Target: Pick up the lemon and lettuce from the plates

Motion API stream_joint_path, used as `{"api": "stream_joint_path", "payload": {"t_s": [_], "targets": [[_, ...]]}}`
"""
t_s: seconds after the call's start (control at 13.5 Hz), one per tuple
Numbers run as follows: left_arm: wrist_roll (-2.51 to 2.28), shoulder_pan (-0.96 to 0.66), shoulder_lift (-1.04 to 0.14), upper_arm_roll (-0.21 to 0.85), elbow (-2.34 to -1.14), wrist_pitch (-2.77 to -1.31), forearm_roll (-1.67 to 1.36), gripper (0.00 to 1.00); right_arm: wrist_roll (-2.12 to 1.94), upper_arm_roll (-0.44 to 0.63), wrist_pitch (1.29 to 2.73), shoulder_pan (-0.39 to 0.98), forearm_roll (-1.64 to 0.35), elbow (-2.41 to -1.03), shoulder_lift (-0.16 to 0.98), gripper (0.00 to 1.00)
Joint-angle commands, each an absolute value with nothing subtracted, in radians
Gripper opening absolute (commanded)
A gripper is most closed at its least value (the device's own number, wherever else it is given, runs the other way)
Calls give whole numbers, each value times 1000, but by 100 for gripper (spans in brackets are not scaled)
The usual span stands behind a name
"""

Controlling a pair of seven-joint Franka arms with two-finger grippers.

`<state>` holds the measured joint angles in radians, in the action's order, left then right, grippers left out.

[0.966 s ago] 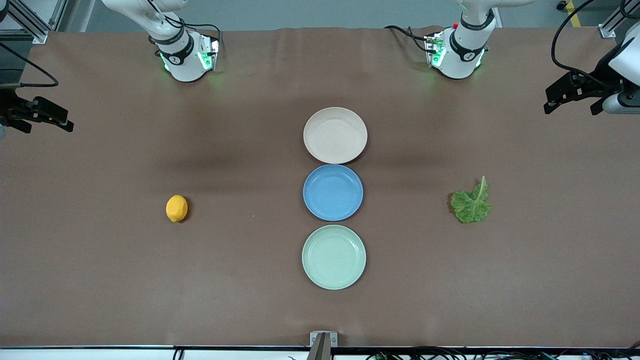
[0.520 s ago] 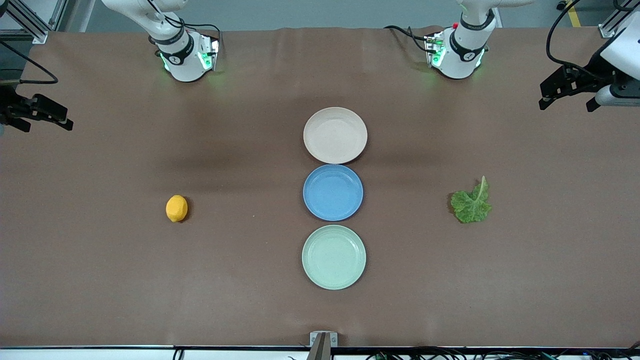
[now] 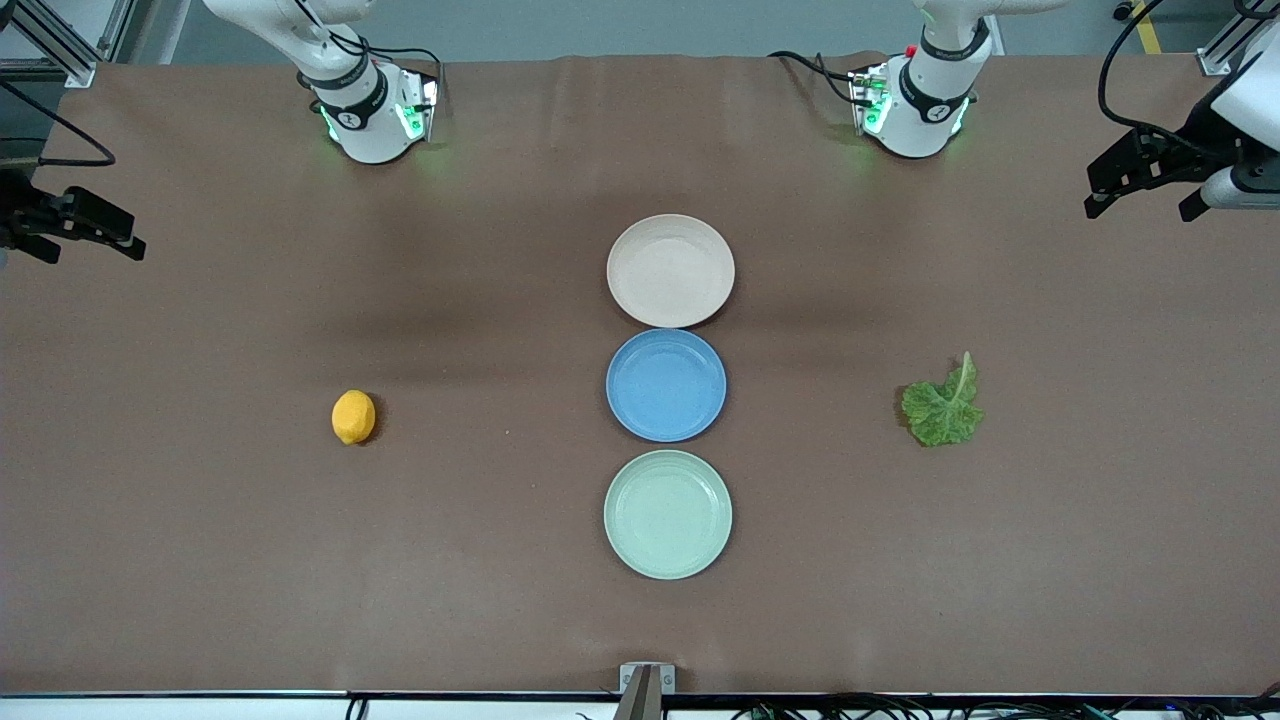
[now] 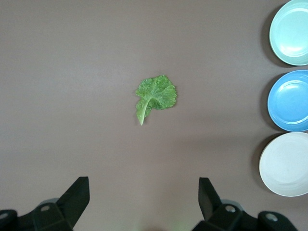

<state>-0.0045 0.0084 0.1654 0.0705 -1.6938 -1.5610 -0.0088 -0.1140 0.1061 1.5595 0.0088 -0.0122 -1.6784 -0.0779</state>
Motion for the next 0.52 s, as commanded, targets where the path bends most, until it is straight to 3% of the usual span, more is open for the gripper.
{"api": "stream_joint_path", "payload": {"t_s": [0.0, 0.45], "targets": [[-11, 9, 163, 75, -1680, -1565, 12, 100, -124, 95, 1560, -5, -14, -1693, -101, 100], [-8, 11, 150, 75, -1669, -1565, 12, 100, -124, 92, 1566, 8, -12, -1694, -101, 100]]}}
